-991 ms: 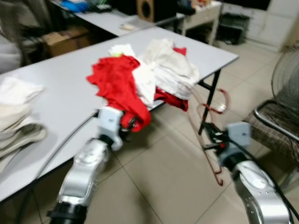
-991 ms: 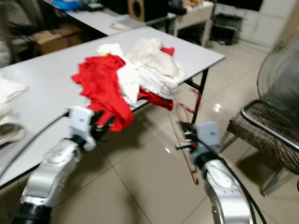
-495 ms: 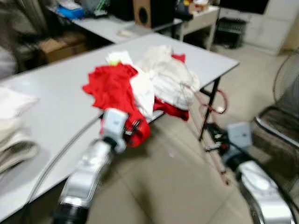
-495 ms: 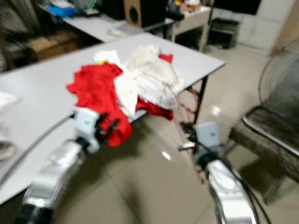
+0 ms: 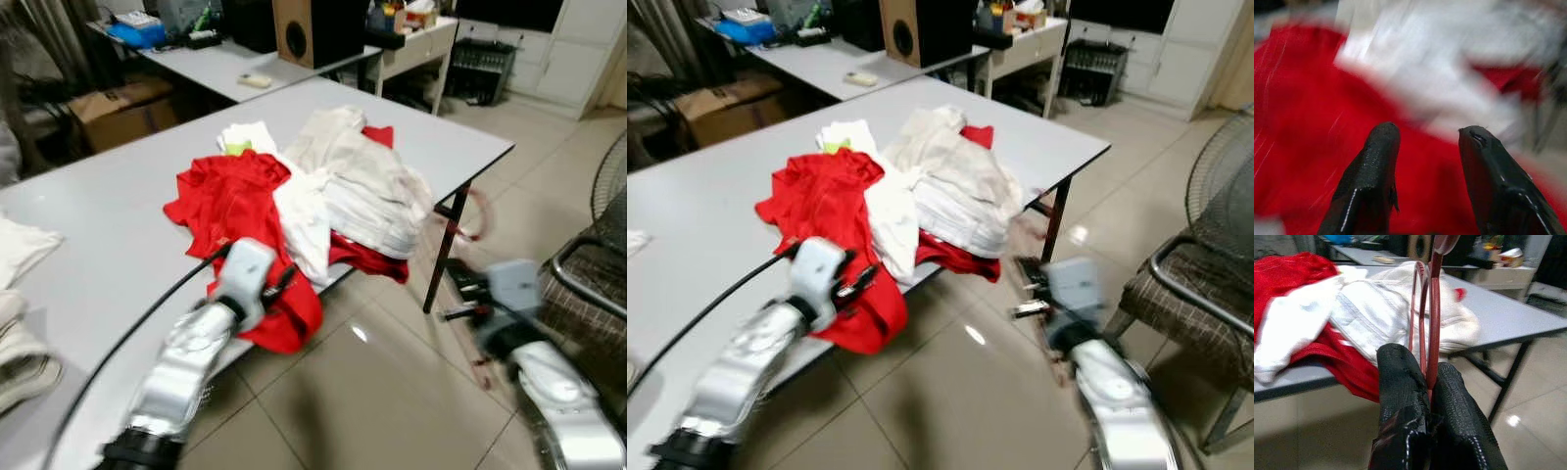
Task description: Hang hanger
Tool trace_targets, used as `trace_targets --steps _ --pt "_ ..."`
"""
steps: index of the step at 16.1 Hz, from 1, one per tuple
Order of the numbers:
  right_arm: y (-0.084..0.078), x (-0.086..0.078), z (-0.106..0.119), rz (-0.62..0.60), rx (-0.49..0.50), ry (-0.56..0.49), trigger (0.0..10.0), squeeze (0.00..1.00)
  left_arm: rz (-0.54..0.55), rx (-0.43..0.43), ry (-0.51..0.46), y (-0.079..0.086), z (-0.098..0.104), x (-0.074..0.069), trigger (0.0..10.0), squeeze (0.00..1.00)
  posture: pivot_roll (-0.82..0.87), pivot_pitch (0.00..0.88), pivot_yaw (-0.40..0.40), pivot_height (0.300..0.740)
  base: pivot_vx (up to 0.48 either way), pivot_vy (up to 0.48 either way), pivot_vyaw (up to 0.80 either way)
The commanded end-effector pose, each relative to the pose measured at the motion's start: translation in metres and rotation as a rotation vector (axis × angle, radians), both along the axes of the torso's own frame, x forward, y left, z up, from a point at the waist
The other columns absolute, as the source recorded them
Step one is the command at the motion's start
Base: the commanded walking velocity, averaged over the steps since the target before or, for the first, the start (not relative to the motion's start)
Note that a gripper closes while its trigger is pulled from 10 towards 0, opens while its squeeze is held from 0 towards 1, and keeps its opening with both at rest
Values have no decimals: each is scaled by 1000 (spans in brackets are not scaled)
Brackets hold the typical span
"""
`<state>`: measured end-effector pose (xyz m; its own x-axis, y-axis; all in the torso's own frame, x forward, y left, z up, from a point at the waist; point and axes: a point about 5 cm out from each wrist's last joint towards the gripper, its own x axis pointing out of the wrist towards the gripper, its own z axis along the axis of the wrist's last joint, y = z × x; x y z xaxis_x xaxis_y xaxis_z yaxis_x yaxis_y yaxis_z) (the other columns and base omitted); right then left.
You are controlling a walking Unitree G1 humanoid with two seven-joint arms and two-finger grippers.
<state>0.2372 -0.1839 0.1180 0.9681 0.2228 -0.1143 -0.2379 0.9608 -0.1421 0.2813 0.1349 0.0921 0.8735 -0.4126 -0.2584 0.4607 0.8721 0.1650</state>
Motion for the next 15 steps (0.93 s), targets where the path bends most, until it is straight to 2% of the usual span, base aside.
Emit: trace_targets --steps 1,3,4,5,7,9,11,12,15 --pt "-7 -2 2 -16 -6 -9 10000 0 -2 28 16 -2 -3 1 10000 0 -201 0 66 719 0 0 0" --pt "-8 -2 2 -16 -7 -7 10000 0 -11 55 46 1 -6 1 10000 0 -202 0 67 719 0 0 0" --pt "-9 -2 2 -16 -10 -6 10000 0 -15 19 100 3 -8 -1 10000 0 -201 0 69 719 0 0 0" --pt "-9 -2 2 -17 -11 -7 10000 0 -19 6 109 4 -7 -2 10000 0 -201 0 70 719 0 0 0" --pt "-12 -2 2 -24 -13 -8 10000 0 6 -145 174 4 -2 -2 10000 0 -200 0 69 719 0 0 0" --pt "-14 -2 3 -26 -16 -9 10000 0 -13 -188 216 6 2 -3 10000 0 -198 0 68 719 0 0 0" --pt "-14 -3 3 -24 -19 -8 10000 0 -82 -282 299 1 4 -11 10000 0 -195 0 66 719 0 0 0" --pt "-14 -3 2 -23 -19 -7 10000 0 -98 -299 311 -1 5 -13 10000 0 -195 0 66 719 0 0 0" --pt "-13 -3 2 -16 -21 -6 10000 0 -109 -209 349 -7 -6 -17 10000 0 -194 0 65 719 0 0 0"
